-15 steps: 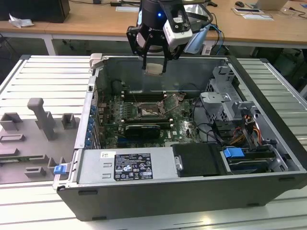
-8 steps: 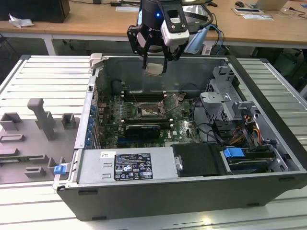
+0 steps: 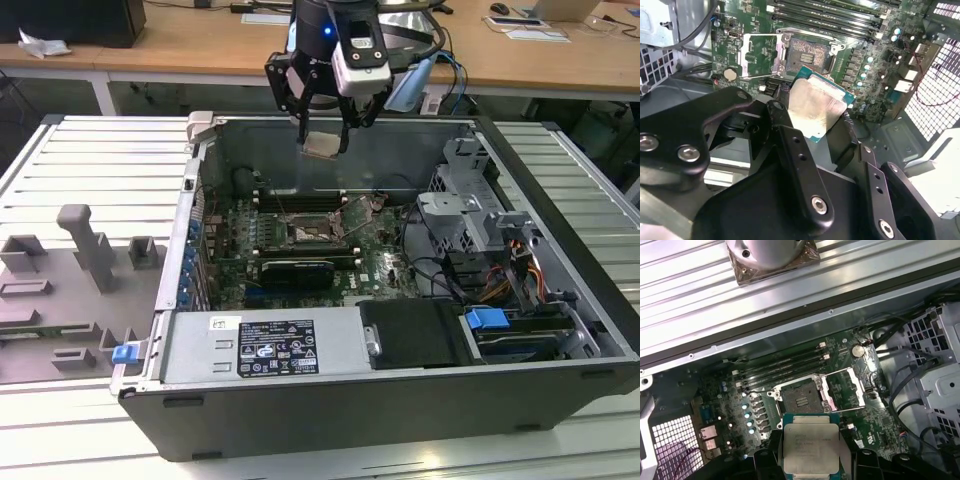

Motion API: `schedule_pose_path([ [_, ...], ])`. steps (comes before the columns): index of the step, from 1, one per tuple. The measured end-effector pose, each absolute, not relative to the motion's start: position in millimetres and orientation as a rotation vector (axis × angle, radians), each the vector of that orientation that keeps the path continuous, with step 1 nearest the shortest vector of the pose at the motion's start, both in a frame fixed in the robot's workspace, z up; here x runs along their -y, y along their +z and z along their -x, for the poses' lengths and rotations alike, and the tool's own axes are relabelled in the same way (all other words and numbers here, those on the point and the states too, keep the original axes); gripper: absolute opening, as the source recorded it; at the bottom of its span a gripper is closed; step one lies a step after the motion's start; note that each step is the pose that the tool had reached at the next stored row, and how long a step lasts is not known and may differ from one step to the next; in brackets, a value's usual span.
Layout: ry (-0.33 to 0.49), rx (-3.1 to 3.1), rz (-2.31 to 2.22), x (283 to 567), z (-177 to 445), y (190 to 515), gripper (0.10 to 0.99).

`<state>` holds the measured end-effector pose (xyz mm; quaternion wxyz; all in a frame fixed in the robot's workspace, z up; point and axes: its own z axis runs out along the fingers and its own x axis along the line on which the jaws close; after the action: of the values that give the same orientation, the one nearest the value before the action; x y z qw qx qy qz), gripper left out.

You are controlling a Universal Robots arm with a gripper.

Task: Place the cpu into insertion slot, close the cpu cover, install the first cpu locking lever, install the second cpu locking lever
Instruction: 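Place the cpu into insertion slot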

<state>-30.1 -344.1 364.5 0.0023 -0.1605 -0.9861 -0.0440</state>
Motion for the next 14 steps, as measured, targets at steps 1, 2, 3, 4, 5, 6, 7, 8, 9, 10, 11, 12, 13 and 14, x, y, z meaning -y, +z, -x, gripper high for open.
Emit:
schedule_pose_path([
  [1,-0.137,3.092,0.510,344.1,30.1,364.5,0.541],
  [2,-0.137,3.092,0.516,344.2,30.1,364.5,0.541],
  [3,-0.136,3.091,0.524,344.1,30.0,364.4,0.541],
  [4,-0.135,3.090,0.531,343.9,30.0,364.4,0.541],
  [5,-0.133,3.089,0.538,344.0,30.0,364.4,0.541],
  [6,-0.132,3.088,0.546,344.0,30.0,364.4,0.541],
  [7,-0.130,3.087,0.554,344.0,30.0,364.5,0.541],
  [8,-0.129,3.086,0.564,344.0,30.0,364.4,0.541],
  [9,-0.128,3.085,0.573,344.0,30.0,364.4,0.541],
  [10,-0.127,3.083,0.582,344.0,30.0,364.4,0.541],
  [11,-0.125,3.081,0.599,344.0,30.0,364.4,0.541],
  [12,-0.123,3.078,0.617,344.0,30.0,364.4,0.541],
  [13,-0.122,3.076,0.627,344.0,30.0,364.4,0.541],
  [14,-0.122,3.075,0.637,344.0,30.0,364.4,0.541],
])
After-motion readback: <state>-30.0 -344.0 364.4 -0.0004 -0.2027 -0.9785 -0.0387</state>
